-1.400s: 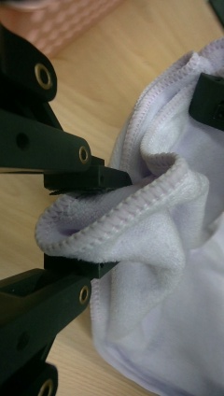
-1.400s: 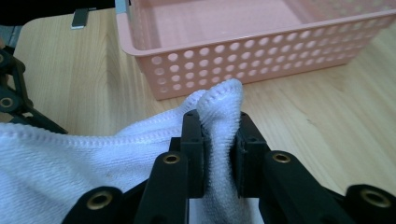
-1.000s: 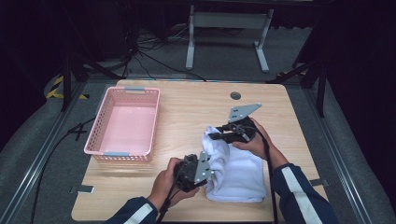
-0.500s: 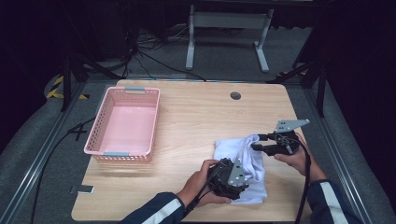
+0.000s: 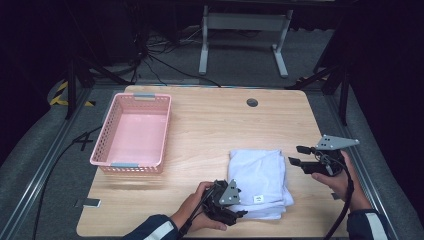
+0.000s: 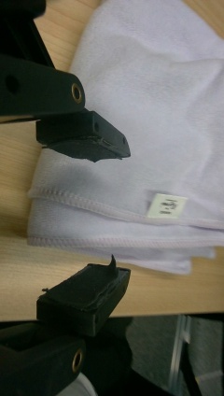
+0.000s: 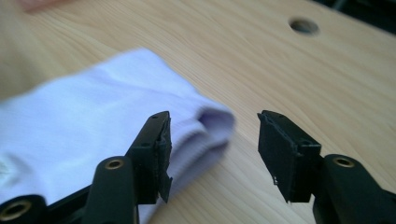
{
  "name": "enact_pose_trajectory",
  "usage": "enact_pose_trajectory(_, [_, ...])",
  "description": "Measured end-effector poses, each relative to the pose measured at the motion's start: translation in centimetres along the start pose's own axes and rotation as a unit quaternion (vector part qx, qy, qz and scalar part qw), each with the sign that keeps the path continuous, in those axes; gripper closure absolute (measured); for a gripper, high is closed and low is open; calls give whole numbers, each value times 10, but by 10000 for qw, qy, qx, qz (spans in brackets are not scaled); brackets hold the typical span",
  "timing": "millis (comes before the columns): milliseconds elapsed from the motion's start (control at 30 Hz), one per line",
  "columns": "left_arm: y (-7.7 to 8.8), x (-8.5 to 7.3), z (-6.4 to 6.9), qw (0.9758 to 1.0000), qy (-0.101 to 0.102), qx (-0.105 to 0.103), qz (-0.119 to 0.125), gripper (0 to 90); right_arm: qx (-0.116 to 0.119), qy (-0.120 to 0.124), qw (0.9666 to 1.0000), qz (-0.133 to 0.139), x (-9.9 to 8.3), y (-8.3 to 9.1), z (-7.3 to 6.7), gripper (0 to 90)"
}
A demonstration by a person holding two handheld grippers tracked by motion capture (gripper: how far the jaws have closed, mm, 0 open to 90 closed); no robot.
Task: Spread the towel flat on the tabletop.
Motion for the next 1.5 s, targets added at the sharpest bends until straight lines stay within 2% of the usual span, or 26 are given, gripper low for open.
enact_pose_trajectory(67, [-6,-4,2,9999,-47,6,-111,381,30,198,9997,123,8,-6,-16,431])
enact_pose_trajectory(133, [-10,-8,5,9998,-91,-36,-170,430,174,223,9994,197,11,-16,-26,421])
enact_pose_trajectory(167, [-12,-9,6,9995,-202,50,-237,447,101,189,9997,145,11,-23,-28,420])
enact_pose_trajectory(200, [-14,-11,7,9990,-279,174,-298,504,82,204,9998,-8,10,-31,-30,417])
enact_pose_trajectory(233, [-16,-13,7,9990,-263,159,-331,534,127,250,9994,-202,5,-40,-30,423])
enact_pose_trajectory(300, [-18,-17,5,9991,-202,212,-304,614,-91,217,9982,-559,-5,-51,-26,447])
enact_pose_trajectory(333, [-18,-17,5,9991,-202,212,-304,623,-91,217,9982,-559,-5,-51,-26,447])
enact_pose_trajectory(400, [-18,-19,3,9992,-234,149,-273,631,-39,-17,9971,-754,-20,-58,-19,446])
enact_pose_trajectory(433, [-18,-19,3,9990,-302,171,-277,637,-66,-95,9950,-991,-29,-62,-15,441])
enact_pose_trajectory(467, [-17,-19,4,9989,-323,210,-286,635,-10,-174,9940,-1076,-36,-65,-12,444])
enact_pose_trajectory(533, [-15,-19,4,9988,-330,153,-318,627,126,-426,9956,-823,-44,-63,-8,444])
enact_pose_trajectory(567, [-13,-20,3,9990,-267,138,-320,618,138,-463,9953,-836,-44,-62,-7,443])
enact_pose_trajectory(600, [-12,-21,1,9992,-245,49,-312,600,132,-406,9955,-843,-44,-62,-8,443])
enact_pose_trajectory(633, [-10,-22,1,9996,-108,28,-278,565,85,-346,9956,-863,-44,-62,-9,442])
enact_pose_trajectory(733, [-6,-25,-5,9996,75,135,-227,426,0,-243,9959,-875,-41,-60,-12,398])
enact_pose_trajectory(800, [-2,-27,-11,9991,312,225,-191,315,-68,-193,9973,-700,-34,-55,-12,361])
enact_pose_trajectory(833, [-1,-29,-12,9986,427,217,-214,257,-37,-240,9985,-494,-29,-51,-12,341])
enact_pose_trajectory(867, [-1,-30,-14,9978,583,215,-247,226,-58,-266,9989,-386,-26,-50,-11,314])
enact_pose_trajectory(967, [-9,-33,-12,9964,749,144,-379,178,-122,-320,9992,-183,-16,-53,-5,247])
enact_pose_trajectory(1033, [-17,-34,-10,9970,671,67,-385,179,-114,-370,9990,-220,-14,-61,1,217])
enact_pose_trajectory(1100, [-25,-35,-7,9959,734,154,-515,175,-74,-622,9970,-459,-20,-74,12,193])
enact_pose_trajectory(1133, [-28,-36,-8,9960,740,143,-477,171,-30,-751,9957,-546,-24,-78,17,163])
enact_pose_trajectory(1200, [-30,-34,-8,9961,710,181,-487,158,85,-977,9935,-585,-31,-85,23,146])
enact_pose_trajectory(1333, [-32,-33,-8,9960,687,253,-508,145,157,-1068,9923,-601,-35,-92,26,109])
enact_pose_trajectory(1367, [-33,-32,-8,9960,696,264,-495,148,211,-1184,9910,-593,-36,-93,26,97])
enact_pose_trajectory(1500, [-34,-32,-11,9961,693,267,-470,182,149,-1134,9912,-665,-36,-95,26,101])
Point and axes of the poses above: each handheld gripper's, and its own axes: y roughly backward along the jaws, x roughly out of its top, z roughly to its right, the point moved 2 cm from there along -y, roughly forward along the jaws, and after that the axes turned 15 degrees about x, right-handed, at the moved point
